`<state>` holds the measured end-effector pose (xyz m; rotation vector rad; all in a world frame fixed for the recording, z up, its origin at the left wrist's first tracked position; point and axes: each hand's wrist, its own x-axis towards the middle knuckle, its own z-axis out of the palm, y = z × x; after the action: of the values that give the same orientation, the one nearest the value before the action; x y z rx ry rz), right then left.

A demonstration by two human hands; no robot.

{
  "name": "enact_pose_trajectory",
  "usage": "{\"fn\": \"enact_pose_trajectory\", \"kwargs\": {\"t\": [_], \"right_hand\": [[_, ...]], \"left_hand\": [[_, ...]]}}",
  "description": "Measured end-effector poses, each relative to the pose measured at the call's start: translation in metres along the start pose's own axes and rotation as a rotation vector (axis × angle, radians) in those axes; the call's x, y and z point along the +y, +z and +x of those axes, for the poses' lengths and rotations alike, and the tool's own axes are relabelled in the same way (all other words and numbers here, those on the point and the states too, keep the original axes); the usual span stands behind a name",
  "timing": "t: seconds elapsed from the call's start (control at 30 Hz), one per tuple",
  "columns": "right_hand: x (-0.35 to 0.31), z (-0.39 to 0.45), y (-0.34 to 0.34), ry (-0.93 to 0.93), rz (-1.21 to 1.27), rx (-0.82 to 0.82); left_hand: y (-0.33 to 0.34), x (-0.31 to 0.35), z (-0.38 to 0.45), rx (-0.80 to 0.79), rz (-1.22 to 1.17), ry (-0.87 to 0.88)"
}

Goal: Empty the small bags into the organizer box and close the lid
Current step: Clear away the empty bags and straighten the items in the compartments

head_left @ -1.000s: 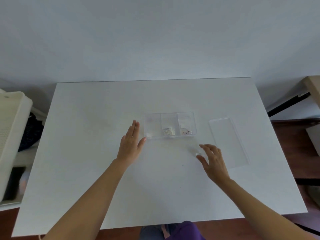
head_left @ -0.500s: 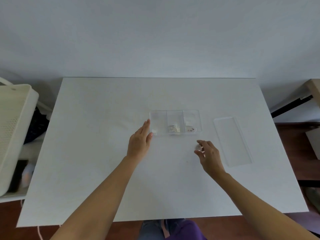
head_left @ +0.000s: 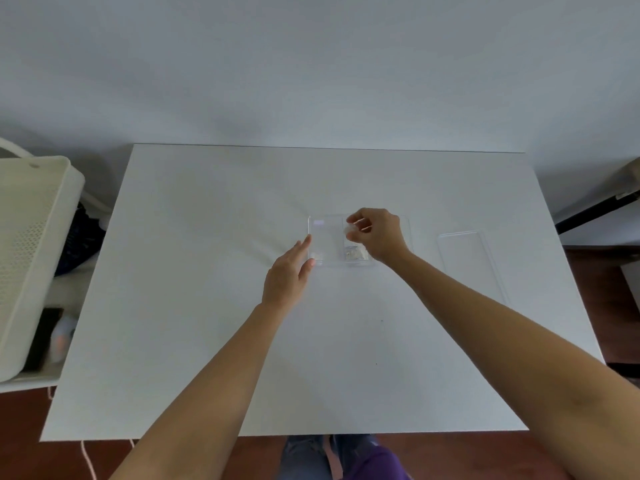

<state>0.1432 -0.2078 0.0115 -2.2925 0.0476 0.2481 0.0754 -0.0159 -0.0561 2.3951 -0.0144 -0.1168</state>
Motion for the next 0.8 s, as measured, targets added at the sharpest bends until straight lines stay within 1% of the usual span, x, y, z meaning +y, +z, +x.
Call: {"fn": "enact_pose_trajectory", "kwargs": {"t": [0.13,0.2,0.27,0.37,0.53,0.8], "right_hand": [[-0.008,0.019,0.013,-0.06,-0.161,-0.157],[-0.01,0.023,0.021,-0.109,-0.285,-0.251],[-0.01,0.026,0.029,-0.164,-0.422,-0.309],[-0.008,0.028,0.038,-0.223,-0.601,-0.298],[-0.004,0.027,0.047,-0.269,-0.79,-0.319],[0.001,0.024,0.055,-0.243,-0.779,-0.298]], "left_hand": [[0.001,-0.002,0.001,0.013,0.001,-0.002],[0.001,-0.002,0.0,0.016,0.017,-0.007],[0.001,-0.003,0.001,0.016,0.032,-0.008],[0.001,-0.003,0.0,0.018,0.037,-0.014],[0.002,-0.004,-0.001,0.018,0.038,-0.02],[0.0,-0.003,-0.001,0.011,0.041,-0.028]]}}
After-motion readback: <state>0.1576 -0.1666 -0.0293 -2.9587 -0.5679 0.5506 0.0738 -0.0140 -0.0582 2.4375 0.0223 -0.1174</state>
